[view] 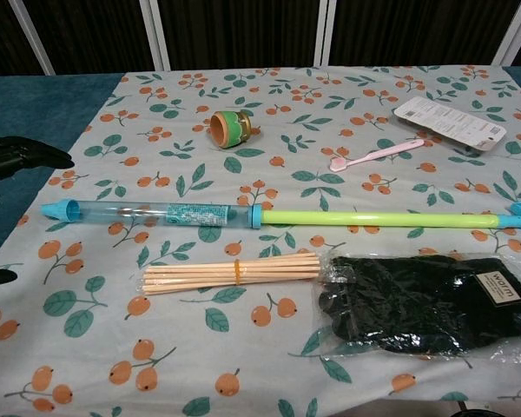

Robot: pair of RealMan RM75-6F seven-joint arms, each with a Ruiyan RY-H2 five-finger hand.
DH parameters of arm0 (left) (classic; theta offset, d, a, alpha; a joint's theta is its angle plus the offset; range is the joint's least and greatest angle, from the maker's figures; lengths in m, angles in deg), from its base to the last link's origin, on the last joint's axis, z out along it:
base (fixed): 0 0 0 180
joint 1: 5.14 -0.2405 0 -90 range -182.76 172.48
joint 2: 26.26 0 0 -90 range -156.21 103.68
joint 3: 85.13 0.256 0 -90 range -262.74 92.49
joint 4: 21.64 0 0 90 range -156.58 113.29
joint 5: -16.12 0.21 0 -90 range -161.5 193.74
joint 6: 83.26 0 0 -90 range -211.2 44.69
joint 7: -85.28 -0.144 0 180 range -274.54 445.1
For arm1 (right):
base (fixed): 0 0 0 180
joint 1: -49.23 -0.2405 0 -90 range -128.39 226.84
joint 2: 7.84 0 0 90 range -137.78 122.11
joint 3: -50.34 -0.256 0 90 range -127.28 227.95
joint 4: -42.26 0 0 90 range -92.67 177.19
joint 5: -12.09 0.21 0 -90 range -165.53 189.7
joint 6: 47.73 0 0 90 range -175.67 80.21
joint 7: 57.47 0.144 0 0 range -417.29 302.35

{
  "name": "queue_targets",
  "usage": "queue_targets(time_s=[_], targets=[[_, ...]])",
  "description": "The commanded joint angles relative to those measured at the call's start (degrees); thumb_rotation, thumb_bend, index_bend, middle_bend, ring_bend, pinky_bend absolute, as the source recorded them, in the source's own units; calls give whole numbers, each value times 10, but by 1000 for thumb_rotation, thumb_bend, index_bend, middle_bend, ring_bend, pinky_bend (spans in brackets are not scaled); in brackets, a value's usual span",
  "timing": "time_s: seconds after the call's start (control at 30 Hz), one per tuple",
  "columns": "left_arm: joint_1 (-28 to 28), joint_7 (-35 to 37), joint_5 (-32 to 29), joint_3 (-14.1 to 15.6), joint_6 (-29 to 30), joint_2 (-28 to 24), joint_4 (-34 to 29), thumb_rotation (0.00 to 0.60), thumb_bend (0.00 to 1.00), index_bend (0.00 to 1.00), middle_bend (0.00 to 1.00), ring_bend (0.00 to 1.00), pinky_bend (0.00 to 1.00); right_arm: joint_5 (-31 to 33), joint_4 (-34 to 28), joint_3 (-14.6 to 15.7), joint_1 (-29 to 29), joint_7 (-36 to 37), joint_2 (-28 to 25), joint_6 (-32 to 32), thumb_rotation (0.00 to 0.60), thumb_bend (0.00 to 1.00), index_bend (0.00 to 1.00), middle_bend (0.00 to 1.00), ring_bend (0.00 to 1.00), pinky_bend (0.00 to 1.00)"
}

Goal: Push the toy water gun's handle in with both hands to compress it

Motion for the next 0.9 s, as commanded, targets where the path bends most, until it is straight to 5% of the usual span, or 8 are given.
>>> queue_targets(time_s=[0.03,0.9], targets=[[0,0,0,0,0,0,0,600,125,121,66,38,90,0,0,0,0,0,0,0,600,80,65,0,0,153],[2,-8,-11,-6,-10,6,-1,600,125,121,63,35,90,8,1,-2,-2,-2,5,-4,600,89,74,0,0,153]])
